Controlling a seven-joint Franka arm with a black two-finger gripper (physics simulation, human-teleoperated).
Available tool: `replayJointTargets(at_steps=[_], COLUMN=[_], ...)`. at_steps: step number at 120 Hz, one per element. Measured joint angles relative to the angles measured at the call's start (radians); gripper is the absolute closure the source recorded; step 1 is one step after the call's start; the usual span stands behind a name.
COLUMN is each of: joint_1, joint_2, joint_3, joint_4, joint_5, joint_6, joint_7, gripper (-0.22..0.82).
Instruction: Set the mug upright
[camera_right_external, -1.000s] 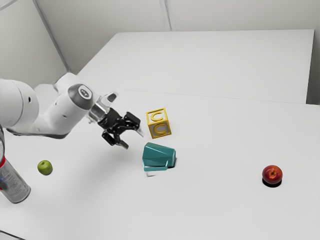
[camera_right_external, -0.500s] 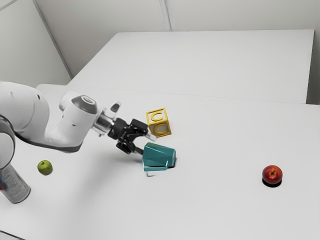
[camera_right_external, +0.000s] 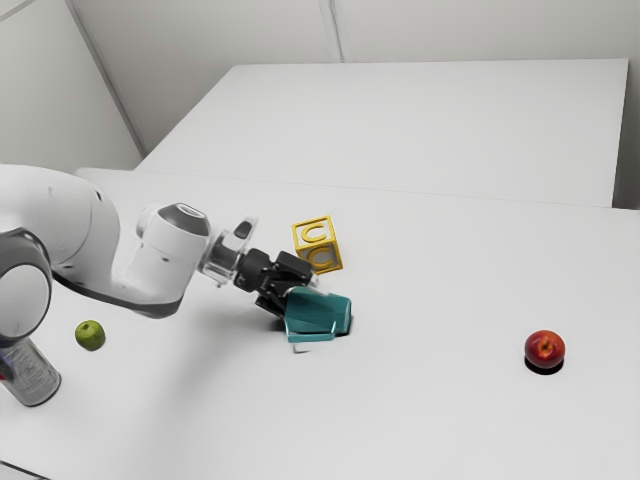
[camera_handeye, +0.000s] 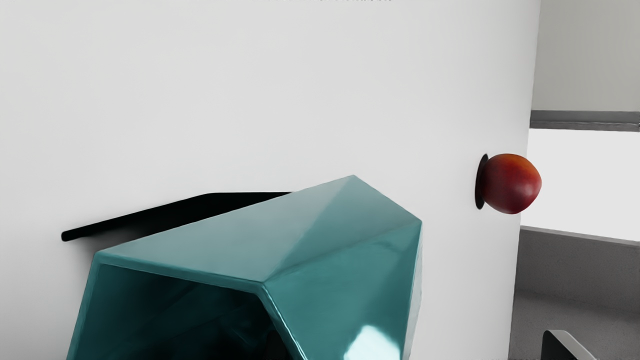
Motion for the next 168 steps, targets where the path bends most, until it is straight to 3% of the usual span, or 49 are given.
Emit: replayJointTargets(at_steps=[42,93,113,129,152,168], joint_1=[-0.002,-0.002,-0.008,-0.011,-0.029,-0.025], joint_2=[0.002,0.0,-0.03,-0.127,-0.288,-0.338], joint_3=[0.0,-0.001,-0.009,-0.031,-0.042,-0.044], joint_4=[-0.003,-0.005,-0.008,-0.043,-0.075,-0.074], joint_5=[-0.018,-0.019,-0.015,0.026,0.287,0.567], joint_6=[0.001,0.007,0.012,0.037,0.098,0.145], joint_7=[0.075,0.123,0.133,0.13,0.068,-0.01], gripper=[0.4,0.68,0.73,0.75,0.76,0.76])
